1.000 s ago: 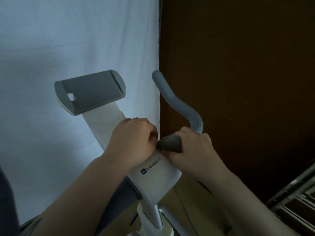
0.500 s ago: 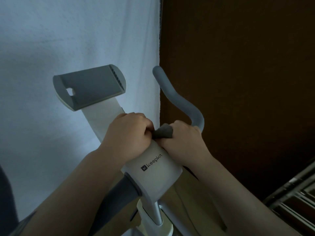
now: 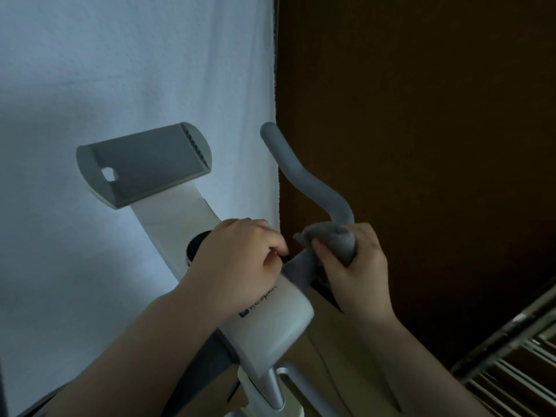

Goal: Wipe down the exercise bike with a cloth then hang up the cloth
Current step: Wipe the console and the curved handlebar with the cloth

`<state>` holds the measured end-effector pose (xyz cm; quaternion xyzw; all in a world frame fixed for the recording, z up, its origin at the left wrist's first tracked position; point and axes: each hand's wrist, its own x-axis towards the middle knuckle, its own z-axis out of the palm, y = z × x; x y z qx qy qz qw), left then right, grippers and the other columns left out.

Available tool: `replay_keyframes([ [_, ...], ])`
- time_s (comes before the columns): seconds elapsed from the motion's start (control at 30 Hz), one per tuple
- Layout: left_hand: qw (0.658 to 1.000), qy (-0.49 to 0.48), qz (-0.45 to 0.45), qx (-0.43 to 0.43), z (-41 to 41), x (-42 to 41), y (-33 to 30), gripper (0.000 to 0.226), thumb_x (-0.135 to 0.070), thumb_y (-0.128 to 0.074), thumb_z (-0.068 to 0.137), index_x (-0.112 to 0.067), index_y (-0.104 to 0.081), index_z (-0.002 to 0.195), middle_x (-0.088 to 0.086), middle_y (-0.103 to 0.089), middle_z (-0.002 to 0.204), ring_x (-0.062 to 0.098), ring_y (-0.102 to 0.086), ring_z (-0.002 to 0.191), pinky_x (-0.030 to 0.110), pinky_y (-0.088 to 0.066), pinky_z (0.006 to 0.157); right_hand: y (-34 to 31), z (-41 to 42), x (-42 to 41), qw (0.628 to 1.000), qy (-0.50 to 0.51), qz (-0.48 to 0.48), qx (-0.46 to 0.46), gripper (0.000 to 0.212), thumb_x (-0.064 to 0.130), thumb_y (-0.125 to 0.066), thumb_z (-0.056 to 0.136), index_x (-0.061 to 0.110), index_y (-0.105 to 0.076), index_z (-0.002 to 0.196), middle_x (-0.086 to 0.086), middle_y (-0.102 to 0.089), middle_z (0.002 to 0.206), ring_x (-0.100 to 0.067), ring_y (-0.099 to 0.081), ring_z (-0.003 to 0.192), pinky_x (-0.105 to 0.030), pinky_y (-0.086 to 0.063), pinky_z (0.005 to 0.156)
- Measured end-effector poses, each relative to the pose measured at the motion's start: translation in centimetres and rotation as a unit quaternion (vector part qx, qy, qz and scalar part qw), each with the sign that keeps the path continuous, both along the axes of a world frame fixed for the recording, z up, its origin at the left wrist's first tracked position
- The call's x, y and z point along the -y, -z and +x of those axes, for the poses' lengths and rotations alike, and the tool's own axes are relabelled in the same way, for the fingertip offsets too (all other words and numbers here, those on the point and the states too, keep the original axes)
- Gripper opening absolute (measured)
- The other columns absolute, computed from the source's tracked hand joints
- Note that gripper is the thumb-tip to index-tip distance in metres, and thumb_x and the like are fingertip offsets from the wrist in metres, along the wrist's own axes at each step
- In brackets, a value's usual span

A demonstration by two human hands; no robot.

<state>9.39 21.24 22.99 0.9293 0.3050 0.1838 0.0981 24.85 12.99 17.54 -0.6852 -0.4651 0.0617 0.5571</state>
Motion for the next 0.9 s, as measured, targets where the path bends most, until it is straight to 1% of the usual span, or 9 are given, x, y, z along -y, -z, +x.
replay_keyframes([
  [0.07, 1.000, 0.026, 0.008, 0.003, 0.4, 0.6, 0.6, 0.018, -0.028, -0.053, 0.092, -0.031, -0.069, 0.098, -0.015, -0.066, 0.096, -0.001, -0.049, 0.069, 0.007, -0.030, 0.066, 0.8, -1.1, 0.3, 0.997, 0.043, 0.032, -0.053, 0.026, 0.026, -0.069, 0.083, 0.043, -0.053, 0.095, 0.013, -0.052, 0.103, 0.000, -0.055, 0.097, -0.023, -0.052, 0.084],
  [0.17, 1.000, 0.025, 0.015, 0.006, 0.7, 1.0, 1.0, 0.012, -0.035, -0.056, 0.089, -0.027, -0.065, 0.087, -0.012, -0.060, 0.078, 0.004, -0.050, 0.064, 0.016, -0.031, 0.062, 2.0, -3.5, 1.6, 0.997, 0.006, 0.064, -0.030, 0.023, 0.021, -0.070, 0.083, 0.032, -0.060, 0.102, 0.009, -0.053, 0.103, 0.002, -0.052, 0.099, -0.012, -0.042, 0.083],
  [0.33, 0.998, 0.048, -0.050, 0.013, 1.8, 1.2, 0.5, 0.019, -0.045, -0.059, 0.086, -0.037, -0.064, 0.103, -0.018, -0.064, 0.094, -0.003, -0.060, 0.078, 0.011, -0.045, 0.059, 0.4, 0.4, -0.9, 0.985, 0.028, 0.026, -0.170, 0.027, 0.022, -0.068, 0.087, 0.041, -0.052, 0.097, 0.010, -0.050, 0.107, 0.002, -0.055, 0.094, -0.009, -0.048, 0.073],
  [0.47, 0.997, 0.050, -0.039, -0.035, 3.1, 0.5, -0.4, 0.017, -0.050, -0.057, 0.087, -0.035, -0.061, 0.095, -0.018, -0.062, 0.092, -0.001, -0.060, 0.083, 0.011, -0.044, 0.061, 2.3, -1.6, 0.7, 0.993, 0.032, 0.051, -0.106, 0.021, 0.030, -0.066, 0.086, 0.038, -0.057, 0.103, 0.012, -0.051, 0.105, -0.004, -0.052, 0.101, -0.022, -0.046, 0.083],
  [0.53, 0.997, 0.047, -0.046, -0.034, 3.9, 0.1, -0.5, 0.016, -0.050, -0.060, 0.084, -0.037, -0.059, 0.092, -0.019, -0.061, 0.092, -0.001, -0.059, 0.081, 0.012, -0.042, 0.061, 2.8, -0.6, 0.4, 0.996, 0.035, 0.034, -0.069, 0.024, 0.042, -0.059, 0.084, 0.034, -0.059, 0.107, 0.013, -0.053, 0.106, -0.005, -0.049, 0.102, -0.034, -0.046, 0.086],
  [0.6, 0.997, 0.049, -0.050, -0.015, 4.6, -0.2, -0.1, 0.015, -0.049, -0.063, 0.081, -0.037, -0.058, 0.088, -0.020, -0.060, 0.090, -0.001, -0.059, 0.076, 0.013, -0.042, 0.059, 2.3, 1.4, -1.1, 0.995, 0.079, 0.013, -0.053, 0.027, 0.043, -0.059, 0.084, 0.030, -0.058, 0.108, 0.014, -0.052, 0.105, -0.003, -0.045, 0.101, -0.040, -0.044, 0.089],
  [0.7, 0.997, 0.046, -0.059, 0.000, 4.8, -0.4, 0.5, 0.015, -0.049, -0.065, 0.080, -0.036, -0.058, 0.084, -0.020, -0.062, 0.085, 0.000, -0.060, 0.071, 0.013, -0.043, 0.057, 1.5, 1.8, -1.6, 0.994, 0.113, 0.002, -0.002, 0.025, 0.039, -0.061, 0.087, 0.027, -0.056, 0.107, 0.012, -0.051, 0.104, -0.005, -0.043, 0.098, -0.034, -0.039, 0.087],
  [0.83, 0.995, 0.044, -0.092, 0.009, 4.2, -0.7, 0.4, 0.017, -0.048, -0.068, 0.079, -0.035, -0.064, 0.089, -0.021, -0.065, 0.089, -0.003, -0.063, 0.075, 0.022, -0.052, 0.064, 2.2, 1.7, 0.2, 0.999, 0.014, -0.002, 0.042, 0.027, 0.047, -0.057, 0.085, 0.030, -0.057, 0.105, 0.017, -0.051, 0.102, -0.003, -0.047, 0.098, -0.032, -0.040, 0.082],
  [0.9, 0.995, 0.048, -0.085, 0.008, 4.1, -0.8, 0.5, 0.017, -0.048, -0.067, 0.079, -0.037, -0.066, 0.092, -0.023, -0.066, 0.090, -0.005, -0.063, 0.076, 0.018, -0.052, 0.064, 2.1, 4.0, -0.8, 0.997, 0.047, -0.025, 0.052, 0.025, 0.041, -0.061, 0.086, 0.028, -0.057, 0.107, 0.014, -0.052, 0.105, -0.006, -0.047, 0.101, -0.033, -0.039, 0.085],
])
